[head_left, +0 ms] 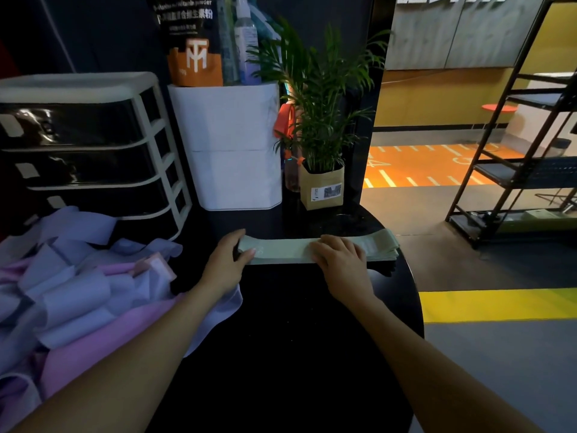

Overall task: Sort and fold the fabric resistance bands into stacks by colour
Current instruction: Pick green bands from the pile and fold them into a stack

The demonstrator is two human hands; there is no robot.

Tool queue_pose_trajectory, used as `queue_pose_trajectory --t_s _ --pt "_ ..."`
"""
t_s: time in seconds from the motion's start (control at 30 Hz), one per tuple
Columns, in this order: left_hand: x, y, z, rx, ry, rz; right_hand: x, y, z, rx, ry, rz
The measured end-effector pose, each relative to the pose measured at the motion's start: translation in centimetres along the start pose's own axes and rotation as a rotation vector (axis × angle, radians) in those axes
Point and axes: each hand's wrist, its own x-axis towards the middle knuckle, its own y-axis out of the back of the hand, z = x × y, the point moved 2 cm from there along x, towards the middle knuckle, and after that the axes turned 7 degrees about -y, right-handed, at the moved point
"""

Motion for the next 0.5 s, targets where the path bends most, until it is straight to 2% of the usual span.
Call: queue_pose_trajectory --t_s 0.3,0.5 --pt "-0.1 -0.07 -0.33 -0.025 0.002 0.058 0.01 -0.61 0.34 -0.092 -0.008 -0.02" --pt "-0.25 0.03 0.07 -0.031 0.023 0.03 -0.14 -0.47 0.1 -0.101 -0.001 -0.022"
